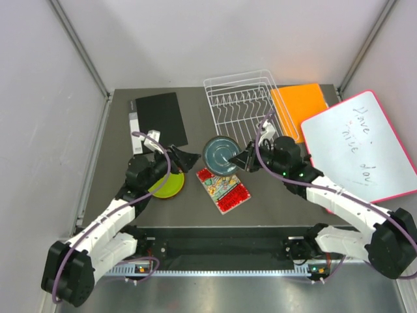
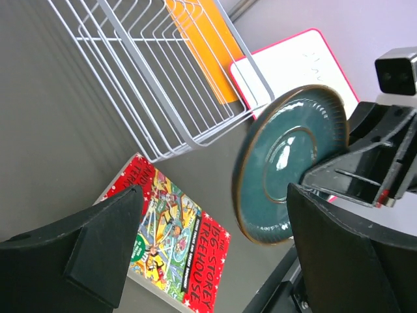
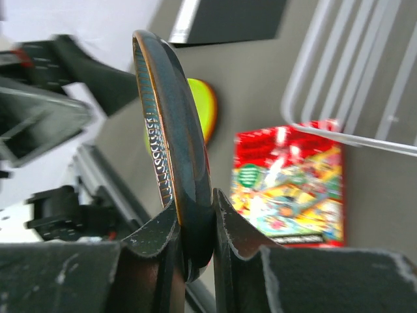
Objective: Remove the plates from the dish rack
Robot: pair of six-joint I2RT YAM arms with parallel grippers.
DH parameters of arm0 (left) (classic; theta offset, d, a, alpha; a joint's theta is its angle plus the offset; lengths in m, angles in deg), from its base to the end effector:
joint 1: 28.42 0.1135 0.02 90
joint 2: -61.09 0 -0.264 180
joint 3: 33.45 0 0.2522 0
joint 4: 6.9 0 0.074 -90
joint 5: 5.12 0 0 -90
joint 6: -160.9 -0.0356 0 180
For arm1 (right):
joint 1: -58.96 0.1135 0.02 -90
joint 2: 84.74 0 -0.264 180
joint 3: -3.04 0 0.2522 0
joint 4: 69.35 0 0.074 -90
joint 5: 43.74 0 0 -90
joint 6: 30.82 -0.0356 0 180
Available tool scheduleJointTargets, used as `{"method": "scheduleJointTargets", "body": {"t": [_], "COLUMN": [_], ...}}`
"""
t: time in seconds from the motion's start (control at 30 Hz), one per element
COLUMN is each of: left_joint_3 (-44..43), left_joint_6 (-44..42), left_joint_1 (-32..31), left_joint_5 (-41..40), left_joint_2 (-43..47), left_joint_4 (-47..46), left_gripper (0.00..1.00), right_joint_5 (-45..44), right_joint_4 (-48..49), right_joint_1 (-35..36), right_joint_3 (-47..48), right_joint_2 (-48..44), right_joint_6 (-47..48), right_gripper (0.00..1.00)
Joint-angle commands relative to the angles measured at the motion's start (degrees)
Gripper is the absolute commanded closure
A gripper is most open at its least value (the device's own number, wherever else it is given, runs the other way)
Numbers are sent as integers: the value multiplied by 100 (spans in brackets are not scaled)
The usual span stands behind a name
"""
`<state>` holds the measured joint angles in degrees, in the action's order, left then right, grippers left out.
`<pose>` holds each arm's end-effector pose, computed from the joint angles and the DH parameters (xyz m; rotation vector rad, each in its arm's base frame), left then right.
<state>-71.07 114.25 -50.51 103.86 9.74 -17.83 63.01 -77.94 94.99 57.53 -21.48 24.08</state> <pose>0.1880 -0.0888 0.2546 -0.0482 1.7426 -1.1283 0.1991 0.1575 0.2786 -0.2337 2.0069 1.0994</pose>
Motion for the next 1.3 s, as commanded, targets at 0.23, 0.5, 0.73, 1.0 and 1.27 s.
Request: {"method": "scheduleJointTargets", "body": {"t": [0.23,0.5,0.73,1.0,1.27], "left_joint_3": [320,417,330,-5,91], "left_joint_6": [305,244,-37,-257,-90], "left_joint_1": [-68,-85,-85,-59,-24], "left_joint_5": [229,71,-1280,-3347,-4542], "left_joint_2": [55,152,898,1672,2050], "left_joint_4": [-976,-775,507,2757,3611], "left_gripper": [14,100,100,100,100], "right_joint_5": [416,566,347,-260,-313], "right_joint_4": [2496,3069,2526,1356,767], "right_joint_1": [694,923,888,528,62], "right_joint_3": [-47,-92,-21,-127,-329], "right_joint_2": [703,1039,890,187,-464], "right_joint_6": [-999,-1255,-965,-341,-86], "right_gripper": [100,100,60,46,44]}}
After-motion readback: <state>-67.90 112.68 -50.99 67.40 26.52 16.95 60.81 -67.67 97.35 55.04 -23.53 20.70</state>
